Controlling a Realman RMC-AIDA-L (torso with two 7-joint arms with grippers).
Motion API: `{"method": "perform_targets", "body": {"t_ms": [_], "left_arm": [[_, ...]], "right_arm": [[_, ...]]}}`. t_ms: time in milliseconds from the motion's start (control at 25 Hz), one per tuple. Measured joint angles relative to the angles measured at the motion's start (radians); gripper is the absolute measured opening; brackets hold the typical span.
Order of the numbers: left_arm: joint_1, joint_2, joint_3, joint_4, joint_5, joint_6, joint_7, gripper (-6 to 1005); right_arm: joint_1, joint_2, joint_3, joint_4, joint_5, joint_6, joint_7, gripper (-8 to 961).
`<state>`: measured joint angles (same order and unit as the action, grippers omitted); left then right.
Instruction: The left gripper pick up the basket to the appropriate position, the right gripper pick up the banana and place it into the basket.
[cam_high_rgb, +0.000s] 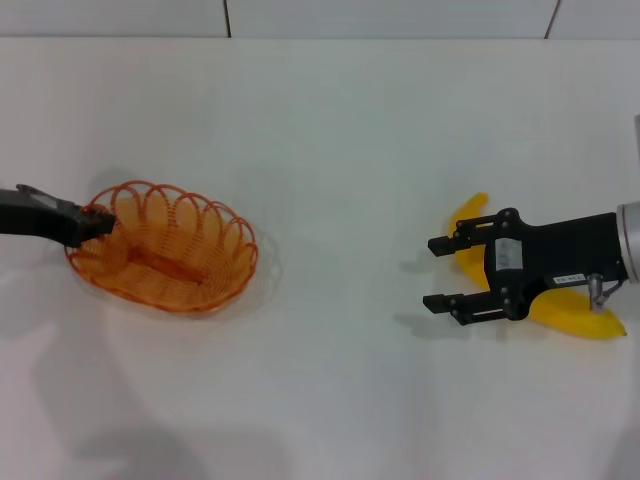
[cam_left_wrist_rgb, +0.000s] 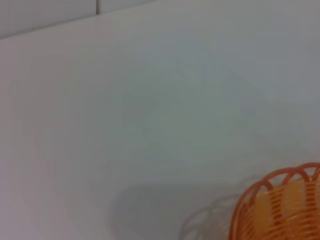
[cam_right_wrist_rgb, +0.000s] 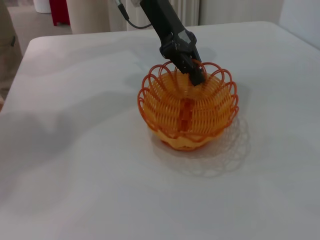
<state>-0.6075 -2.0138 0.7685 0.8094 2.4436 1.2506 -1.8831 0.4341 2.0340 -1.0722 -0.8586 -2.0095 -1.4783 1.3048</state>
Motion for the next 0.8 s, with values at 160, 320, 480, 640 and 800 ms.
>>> {"method": "perform_targets", "body": {"t_ms": [160,320,480,640,800], "left_arm": [[-0.002,-0.009,0.000,0.011,-0.012,0.002,0.013,91],[-0.030,-0.015,0.013,0.014,-0.057,0.008,0.046,91],[-0.042,-0.016,0.051,0.011,-0.097,0.005,0.060,90],[-0.049,-0.016,0.076,0.008,-0.140,0.000,0.083,85],[-0.055,-0.017,0.077,0.005,-0.177,-0.005,0.105,82]], "right_arm": [[0.000,0.000,0.000,0.007,0.000,0.018,-0.001,702],[0.003,0.000,0.000,0.011,0.000,0.024,-0.001,702],[0.004,0.000,0.000,0.012,0.000,0.024,0.002,702],[0.005,0.000,0.000,0.012,0.001,0.024,0.003,702],[0.005,0.000,0.000,0.012,0.002,0.024,0.006,702]]}}
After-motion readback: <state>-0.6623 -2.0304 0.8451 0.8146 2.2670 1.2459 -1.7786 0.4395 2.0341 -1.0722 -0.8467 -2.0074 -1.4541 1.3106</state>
